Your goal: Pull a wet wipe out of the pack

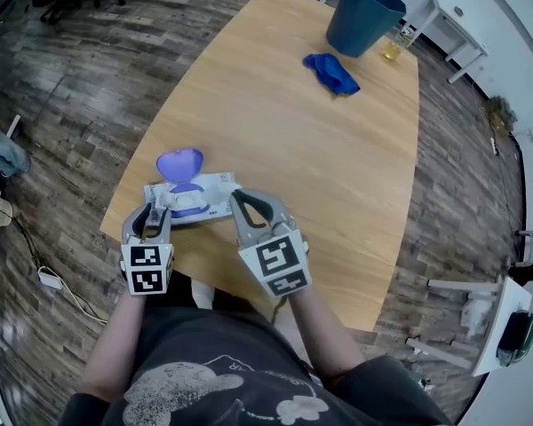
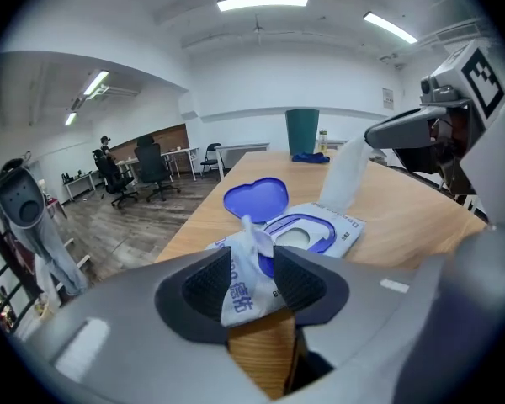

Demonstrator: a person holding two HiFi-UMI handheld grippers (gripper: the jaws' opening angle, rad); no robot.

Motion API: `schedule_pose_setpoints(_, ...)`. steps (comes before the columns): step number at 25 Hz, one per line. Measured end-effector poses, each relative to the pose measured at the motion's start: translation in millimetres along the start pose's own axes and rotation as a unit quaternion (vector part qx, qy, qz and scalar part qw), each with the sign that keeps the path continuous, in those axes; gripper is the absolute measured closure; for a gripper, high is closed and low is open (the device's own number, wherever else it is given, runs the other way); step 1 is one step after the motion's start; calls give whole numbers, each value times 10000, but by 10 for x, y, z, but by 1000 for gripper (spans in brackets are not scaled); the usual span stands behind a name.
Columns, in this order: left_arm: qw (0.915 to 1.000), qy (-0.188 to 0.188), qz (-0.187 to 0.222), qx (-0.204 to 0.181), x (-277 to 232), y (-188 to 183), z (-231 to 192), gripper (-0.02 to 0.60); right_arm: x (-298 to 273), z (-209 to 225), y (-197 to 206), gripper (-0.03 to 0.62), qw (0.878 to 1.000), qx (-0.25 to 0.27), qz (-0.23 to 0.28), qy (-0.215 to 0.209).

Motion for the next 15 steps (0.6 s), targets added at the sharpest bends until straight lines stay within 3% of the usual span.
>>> schedule_pose_setpoints(5, 9989, -84, 371, 261, 269, -60, 83, 382, 158, 144, 24, 591, 9998, -59, 111, 149)
schedule_pose_setpoints(10, 9972, 20, 707, 223, 495, -154, 227, 385, 336, 159, 25, 590, 9985, -267, 299, 380)
schedule_pose_setpoints(15, 9944, 329, 927, 398, 806, -145, 290, 437, 504, -28, 59, 591, 9973, -365, 313, 554)
Point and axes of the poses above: the fingertips, and each gripper's own axes: x backward along the fingers, z to its right, y out of its underside, the point moved 7 cm from there along x, backward along the fingers, and after that the axes turned 4 degrees about -x, right-handed, at the moved point
